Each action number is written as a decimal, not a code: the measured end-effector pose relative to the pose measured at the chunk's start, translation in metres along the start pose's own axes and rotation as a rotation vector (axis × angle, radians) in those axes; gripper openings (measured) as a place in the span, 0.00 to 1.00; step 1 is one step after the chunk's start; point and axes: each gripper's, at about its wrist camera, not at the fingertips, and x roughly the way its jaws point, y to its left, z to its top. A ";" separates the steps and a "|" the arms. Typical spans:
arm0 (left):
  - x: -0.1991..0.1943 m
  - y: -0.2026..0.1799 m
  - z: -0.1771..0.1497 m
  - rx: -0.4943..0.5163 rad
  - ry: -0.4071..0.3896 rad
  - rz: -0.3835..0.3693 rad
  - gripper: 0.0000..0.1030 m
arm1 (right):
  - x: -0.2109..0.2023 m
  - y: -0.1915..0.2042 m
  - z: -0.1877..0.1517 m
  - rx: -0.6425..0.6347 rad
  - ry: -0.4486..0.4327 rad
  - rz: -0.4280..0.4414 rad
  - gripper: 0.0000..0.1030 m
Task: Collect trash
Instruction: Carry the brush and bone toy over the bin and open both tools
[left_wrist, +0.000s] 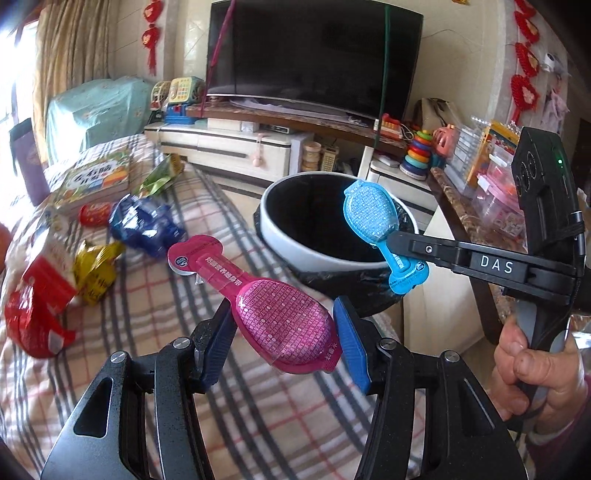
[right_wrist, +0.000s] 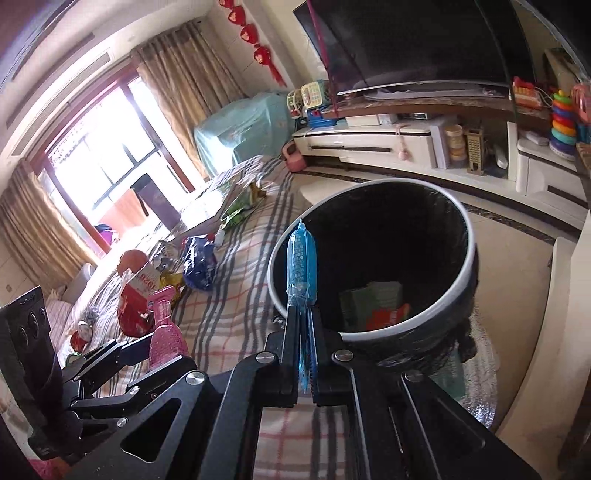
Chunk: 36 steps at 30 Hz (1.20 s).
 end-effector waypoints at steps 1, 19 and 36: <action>0.002 -0.002 0.002 0.006 -0.002 -0.002 0.51 | -0.001 -0.003 0.001 0.005 -0.003 -0.003 0.04; 0.041 -0.032 0.041 0.083 0.011 -0.045 0.51 | 0.003 -0.042 0.023 0.059 -0.013 -0.034 0.04; 0.066 -0.041 0.061 0.103 0.025 -0.061 0.51 | 0.016 -0.061 0.039 0.083 0.006 -0.043 0.04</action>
